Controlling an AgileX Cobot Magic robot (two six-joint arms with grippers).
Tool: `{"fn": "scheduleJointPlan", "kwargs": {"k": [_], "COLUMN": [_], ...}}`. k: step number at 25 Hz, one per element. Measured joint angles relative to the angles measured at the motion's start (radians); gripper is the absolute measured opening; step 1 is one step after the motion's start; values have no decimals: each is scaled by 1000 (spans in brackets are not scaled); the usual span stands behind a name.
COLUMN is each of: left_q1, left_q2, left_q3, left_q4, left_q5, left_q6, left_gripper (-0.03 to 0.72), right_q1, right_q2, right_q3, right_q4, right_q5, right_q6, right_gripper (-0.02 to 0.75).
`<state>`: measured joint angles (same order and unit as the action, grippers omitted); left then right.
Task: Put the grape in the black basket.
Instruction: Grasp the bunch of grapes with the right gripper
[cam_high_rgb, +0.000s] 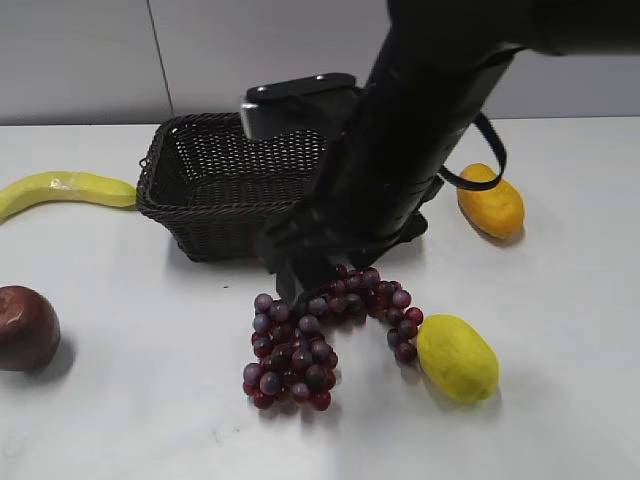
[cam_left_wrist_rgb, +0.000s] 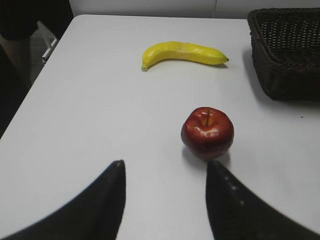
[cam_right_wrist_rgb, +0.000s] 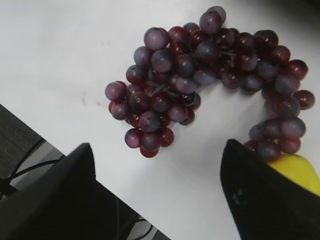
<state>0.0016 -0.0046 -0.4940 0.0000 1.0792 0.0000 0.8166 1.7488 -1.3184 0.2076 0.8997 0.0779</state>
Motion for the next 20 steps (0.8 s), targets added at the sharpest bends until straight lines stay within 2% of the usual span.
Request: {"fn": "scheduleJointPlan", "kwargs": {"k": [4,9,13,20], "left_q1": [0,0,0,0], "left_q2": [0,0,0,0], "left_q3": [0,0,0,0], "left_q4": [0,0,0,0], "left_q5": [0,0,0,0], "left_q6": [0,0,0,0], "left_gripper": [489,489,489,489], "right_q1": [42,46,46,46], "right_q2": [80,154,222,283], "right_q3": [-50,-75,-76,-79], "right_q4": [-21,-35,-46,-30], "right_q5": [28,28,28,-35], "right_q6": [22,84,192,244], "right_gripper": [610,657,659,655]}}
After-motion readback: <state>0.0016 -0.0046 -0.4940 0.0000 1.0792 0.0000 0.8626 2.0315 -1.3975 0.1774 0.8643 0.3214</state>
